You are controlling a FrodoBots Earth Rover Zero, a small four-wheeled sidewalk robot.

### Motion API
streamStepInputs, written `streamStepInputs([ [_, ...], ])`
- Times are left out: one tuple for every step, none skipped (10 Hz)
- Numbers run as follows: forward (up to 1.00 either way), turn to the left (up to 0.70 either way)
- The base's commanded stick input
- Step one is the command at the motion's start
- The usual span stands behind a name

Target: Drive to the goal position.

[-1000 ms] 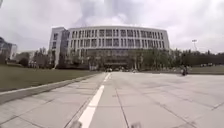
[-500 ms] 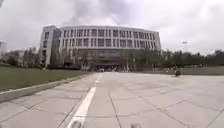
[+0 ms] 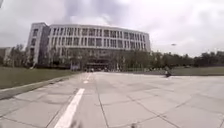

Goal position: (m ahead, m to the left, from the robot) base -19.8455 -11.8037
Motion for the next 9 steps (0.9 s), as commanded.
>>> streamStepInputs([
  [0.7,-0.31],
  [0.7,-0.31],
  [0.7,-0.3],
  [0.7,-0.31],
  [0.7,-0.3],
  [0.7,-0.31],
  [0.7,-0.31],
  [0.7,-0.31],
  [0.7,-0.3],
])
